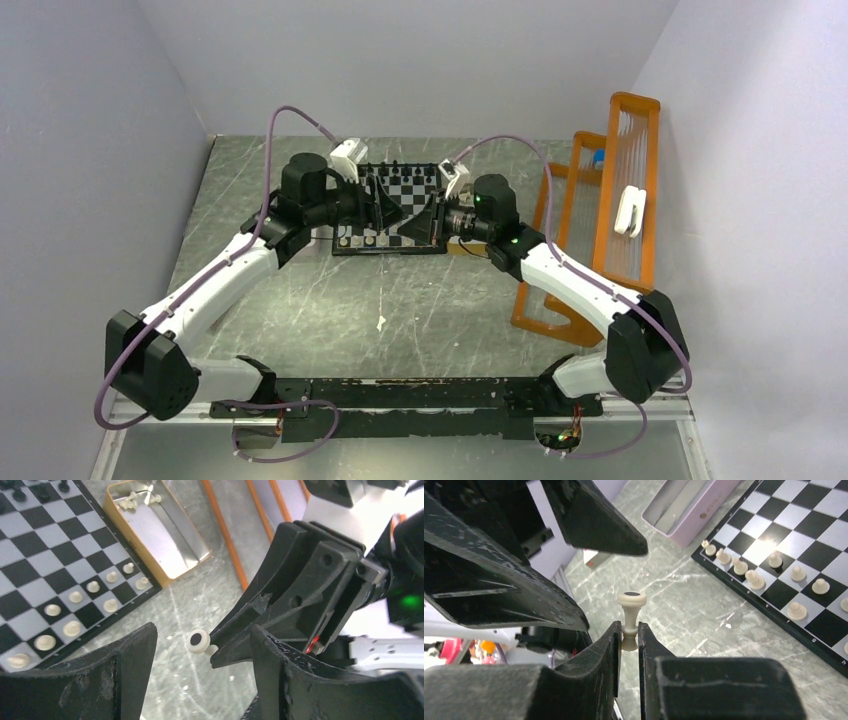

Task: Set up the chess pieces on the board
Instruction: Place the chess piece on the chessboard.

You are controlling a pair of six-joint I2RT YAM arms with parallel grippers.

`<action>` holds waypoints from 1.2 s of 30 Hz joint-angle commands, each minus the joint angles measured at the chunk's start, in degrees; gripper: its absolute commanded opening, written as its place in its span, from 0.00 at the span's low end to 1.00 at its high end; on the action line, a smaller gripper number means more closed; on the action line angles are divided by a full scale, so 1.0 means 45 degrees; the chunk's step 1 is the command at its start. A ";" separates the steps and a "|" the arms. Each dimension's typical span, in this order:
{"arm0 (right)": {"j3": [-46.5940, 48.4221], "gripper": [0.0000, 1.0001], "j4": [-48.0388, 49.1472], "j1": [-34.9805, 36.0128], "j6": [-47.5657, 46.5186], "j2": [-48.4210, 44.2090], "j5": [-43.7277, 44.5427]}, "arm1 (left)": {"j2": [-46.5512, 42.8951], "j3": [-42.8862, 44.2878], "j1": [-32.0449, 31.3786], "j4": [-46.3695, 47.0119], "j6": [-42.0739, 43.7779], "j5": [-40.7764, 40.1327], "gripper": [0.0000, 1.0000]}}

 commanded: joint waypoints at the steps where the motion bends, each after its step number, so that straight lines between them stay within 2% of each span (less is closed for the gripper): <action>1: 0.0624 0.10 -0.1722 -0.0287 -0.1529 0.0387 -0.1442 | -0.0884 -0.0235 0.0080 -0.0467 0.3725 -0.0431 0.72; 4: 0.0448 0.10 -0.2218 -0.0576 -0.1848 0.0265 -0.2453 | -0.1896 -0.1141 0.0063 0.0483 0.6680 0.0386 0.71; 7: 0.0325 0.10 -0.2342 -0.0840 -0.1972 0.0224 -0.3771 | -0.3087 -0.2734 0.0046 0.1590 1.0769 0.3024 0.68; 9: 0.0469 0.10 -0.3075 -0.0884 -0.2204 0.0290 -0.4343 | -0.3887 -0.3760 -0.0029 0.2014 1.4105 0.5116 0.55; 10: 0.0550 0.10 -0.3361 -0.0880 -0.2292 0.0349 -0.4650 | -0.4212 -0.4248 -0.0144 0.2336 1.5103 0.5616 0.52; 12: 0.0689 0.11 -0.3568 -0.0881 -0.2264 0.0568 -0.5449 | -0.4529 -0.4836 -0.0445 0.2570 1.6707 0.5844 0.55; 13: 0.0822 0.11 -0.3793 -0.0884 -0.2329 0.0711 -0.5755 | -0.4500 -0.4749 -0.0618 0.2164 1.7594 0.5766 0.60; 15: 0.1092 0.11 -0.4252 -0.0873 -0.2424 0.0890 -0.5876 | -0.4209 -0.4193 -0.1078 0.0659 1.9421 0.5471 0.66; 17: 0.1077 0.11 -0.4123 -0.0847 -0.2263 0.0849 -0.5920 | -0.3767 -0.3444 -0.1597 -0.1024 2.1193 0.4997 0.65; 19: 0.0901 0.11 -0.3743 -0.0842 -0.2033 0.0752 -0.6082 | -0.3469 -0.3004 -0.2014 -0.1815 2.2000 0.4207 0.65; 21: 0.0783 0.11 -0.3482 -0.0817 -0.1876 0.0730 -0.6154 | -0.3384 -0.2932 -0.2311 -0.1743 2.2321 0.3617 0.65; 28: 0.0568 0.11 -0.2952 -0.0738 -0.1450 0.0704 -0.6392 | -0.2589 -0.2643 -0.2801 -0.2723 2.3802 0.2454 0.60; 36: 0.0957 0.12 -0.3793 -0.0253 -0.2082 0.0862 -0.6225 | -0.2640 -0.3059 -0.3033 -0.1571 2.3943 0.1703 0.54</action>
